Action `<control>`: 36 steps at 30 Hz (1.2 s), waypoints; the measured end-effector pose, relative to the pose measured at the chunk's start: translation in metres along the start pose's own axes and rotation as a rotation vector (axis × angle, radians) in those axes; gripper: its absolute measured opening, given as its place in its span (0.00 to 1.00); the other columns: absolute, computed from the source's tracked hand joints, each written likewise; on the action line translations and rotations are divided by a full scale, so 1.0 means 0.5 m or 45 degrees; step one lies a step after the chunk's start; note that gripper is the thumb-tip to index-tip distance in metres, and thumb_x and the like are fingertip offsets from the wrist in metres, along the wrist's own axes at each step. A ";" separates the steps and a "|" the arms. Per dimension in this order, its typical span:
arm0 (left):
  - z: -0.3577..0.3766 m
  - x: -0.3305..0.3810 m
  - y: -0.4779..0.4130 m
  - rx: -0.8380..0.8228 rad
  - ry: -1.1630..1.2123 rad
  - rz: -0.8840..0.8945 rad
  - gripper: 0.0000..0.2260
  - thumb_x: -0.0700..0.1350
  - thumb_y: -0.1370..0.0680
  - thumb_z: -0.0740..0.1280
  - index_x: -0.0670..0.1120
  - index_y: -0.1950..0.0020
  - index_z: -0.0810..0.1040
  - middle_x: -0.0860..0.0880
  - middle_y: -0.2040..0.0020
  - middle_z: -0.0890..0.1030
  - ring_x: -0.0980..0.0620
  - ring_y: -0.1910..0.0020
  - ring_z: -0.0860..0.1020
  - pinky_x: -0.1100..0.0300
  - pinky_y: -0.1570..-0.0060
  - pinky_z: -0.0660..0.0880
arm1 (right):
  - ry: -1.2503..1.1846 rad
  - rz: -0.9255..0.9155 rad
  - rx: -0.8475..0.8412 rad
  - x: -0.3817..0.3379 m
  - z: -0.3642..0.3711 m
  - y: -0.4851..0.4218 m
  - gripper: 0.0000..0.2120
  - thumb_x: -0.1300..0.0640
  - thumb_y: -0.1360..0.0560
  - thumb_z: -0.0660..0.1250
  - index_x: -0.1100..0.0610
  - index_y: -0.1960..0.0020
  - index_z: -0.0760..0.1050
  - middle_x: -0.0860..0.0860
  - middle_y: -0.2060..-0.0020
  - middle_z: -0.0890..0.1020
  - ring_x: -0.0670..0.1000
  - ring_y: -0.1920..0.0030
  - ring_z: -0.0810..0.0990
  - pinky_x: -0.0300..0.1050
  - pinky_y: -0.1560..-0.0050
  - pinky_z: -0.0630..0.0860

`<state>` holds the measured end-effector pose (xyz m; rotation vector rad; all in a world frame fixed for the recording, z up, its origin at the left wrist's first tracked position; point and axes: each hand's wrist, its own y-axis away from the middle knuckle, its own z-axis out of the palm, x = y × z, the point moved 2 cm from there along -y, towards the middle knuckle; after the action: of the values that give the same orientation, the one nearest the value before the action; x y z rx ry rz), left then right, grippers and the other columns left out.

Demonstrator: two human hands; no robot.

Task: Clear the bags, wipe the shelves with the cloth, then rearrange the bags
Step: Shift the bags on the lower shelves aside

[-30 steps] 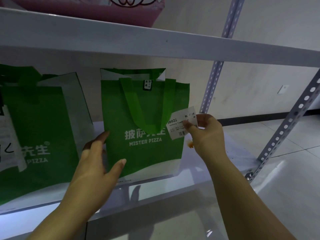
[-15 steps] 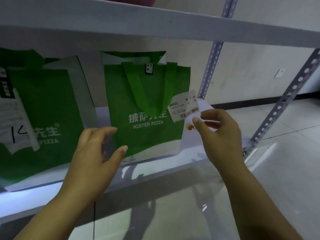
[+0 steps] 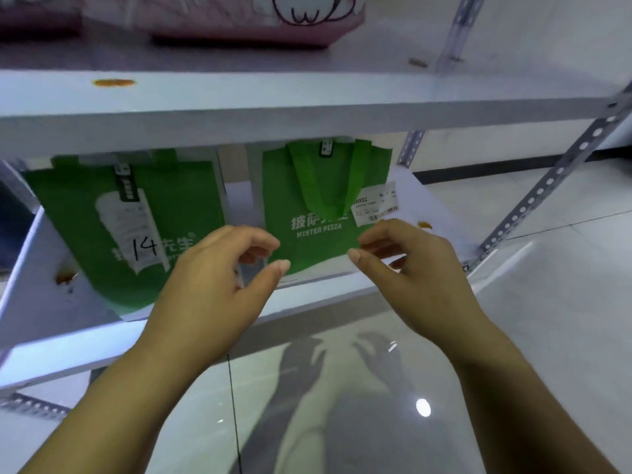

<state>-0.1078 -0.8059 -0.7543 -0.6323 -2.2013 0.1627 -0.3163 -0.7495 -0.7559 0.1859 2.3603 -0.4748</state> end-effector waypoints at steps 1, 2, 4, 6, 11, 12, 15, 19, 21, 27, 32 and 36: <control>-0.026 0.024 0.000 -0.011 0.030 -0.021 0.10 0.56 0.30 0.66 0.55 0.51 0.78 0.61 0.55 0.77 0.66 0.54 0.76 0.70 0.58 0.71 | -0.001 -0.003 -0.019 -0.029 -0.021 0.001 0.08 0.46 0.28 0.68 0.48 0.52 0.78 0.39 0.60 0.80 0.39 0.56 0.79 0.34 0.57 0.75; -0.053 0.048 -0.001 -0.015 0.060 -0.039 0.09 0.55 0.30 0.67 0.56 0.52 0.78 0.61 0.55 0.78 0.66 0.54 0.75 0.69 0.58 0.72 | -0.004 -0.005 -0.038 -0.059 -0.044 0.000 0.08 0.46 0.28 0.68 0.48 0.52 0.78 0.39 0.60 0.80 0.39 0.56 0.78 0.32 0.57 0.75; -0.111 0.104 -0.006 -0.018 0.097 -0.062 0.08 0.55 0.30 0.67 0.57 0.52 0.78 0.61 0.56 0.79 0.66 0.54 0.76 0.69 0.58 0.73 | -0.015 -0.007 -0.066 -0.123 -0.096 -0.007 0.08 0.46 0.28 0.68 0.48 0.51 0.78 0.39 0.60 0.80 0.38 0.55 0.78 0.29 0.57 0.74; -0.169 0.164 -0.019 -0.014 0.114 -0.072 0.07 0.55 0.29 0.67 0.57 0.53 0.78 0.61 0.58 0.80 0.65 0.55 0.76 0.71 0.60 0.73 | -0.037 -0.021 -0.060 -0.188 -0.156 -0.019 0.09 0.46 0.28 0.68 0.48 0.51 0.78 0.40 0.59 0.81 0.38 0.56 0.79 0.29 0.57 0.74; -0.322 0.327 -0.063 0.001 0.137 -0.097 0.04 0.54 0.29 0.68 0.58 0.56 0.78 0.61 0.60 0.80 0.64 0.57 0.77 0.68 0.58 0.74 | -0.099 -0.062 -0.054 -0.351 -0.309 -0.052 0.09 0.45 0.29 0.67 0.47 0.51 0.78 0.39 0.60 0.81 0.37 0.56 0.79 0.29 0.56 0.74; -0.351 0.361 -0.072 0.003 0.139 -0.098 0.04 0.54 0.29 0.68 0.58 0.56 0.78 0.61 0.60 0.80 0.64 0.57 0.77 0.67 0.60 0.74 | -0.111 -0.068 -0.052 -0.382 -0.340 -0.059 0.08 0.45 0.29 0.67 0.46 0.52 0.77 0.38 0.60 0.81 0.37 0.56 0.79 0.28 0.56 0.74; -0.435 0.466 -0.098 -0.001 0.129 -0.097 0.03 0.54 0.28 0.68 0.58 0.56 0.78 0.61 0.60 0.80 0.65 0.57 0.78 0.69 0.63 0.75 | -0.143 -0.081 -0.045 -0.466 -0.433 -0.080 0.07 0.46 0.29 0.68 0.45 0.53 0.76 0.37 0.61 0.80 0.35 0.55 0.78 0.25 0.57 0.72; -0.534 0.607 -0.134 0.002 0.074 -0.073 0.03 0.56 0.29 0.66 0.59 0.57 0.77 0.64 0.61 0.79 0.67 0.57 0.77 0.71 0.65 0.74 | -0.158 -0.125 -0.054 -0.567 -0.560 -0.111 0.08 0.44 0.30 0.66 0.45 0.52 0.76 0.37 0.61 0.80 0.36 0.55 0.78 0.28 0.56 0.74; -0.580 0.674 -0.149 0.016 0.050 -0.066 0.03 0.56 0.29 0.65 0.60 0.58 0.77 0.64 0.62 0.79 0.67 0.58 0.77 0.71 0.63 0.72 | -0.146 -0.169 -0.063 -0.613 -0.626 -0.128 0.08 0.42 0.30 0.64 0.43 0.53 0.75 0.36 0.61 0.80 0.36 0.55 0.78 0.30 0.57 0.75; -0.680 0.856 -0.172 0.140 -0.032 -0.035 0.02 0.55 0.29 0.65 0.61 0.58 0.76 0.63 0.62 0.78 0.71 0.57 0.75 0.78 0.65 0.70 | -0.167 -0.302 -0.062 -0.715 -0.798 -0.171 0.10 0.42 0.30 0.64 0.45 0.52 0.75 0.37 0.61 0.79 0.36 0.56 0.78 0.31 0.58 0.75; -0.726 0.959 -0.159 0.244 -0.072 0.002 0.03 0.56 0.29 0.65 0.59 0.59 0.77 0.63 0.63 0.79 0.69 0.58 0.76 0.71 0.64 0.68 | -0.162 -0.407 0.016 -0.760 -0.904 -0.164 0.08 0.43 0.30 0.64 0.44 0.53 0.74 0.35 0.63 0.78 0.34 0.57 0.78 0.28 0.62 0.74; -0.746 1.013 -0.144 0.293 -0.100 0.067 0.04 0.56 0.29 0.65 0.58 0.60 0.77 0.62 0.64 0.79 0.69 0.58 0.76 0.69 0.64 0.69 | -0.139 -0.420 0.053 -0.773 -0.965 -0.141 0.07 0.45 0.28 0.66 0.45 0.52 0.74 0.37 0.62 0.79 0.34 0.57 0.78 0.29 0.61 0.73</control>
<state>-0.1279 -0.6536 -0.1398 -0.5632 -2.1997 0.4683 -0.3506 -0.6284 -0.1468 -0.2099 2.2811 -0.6731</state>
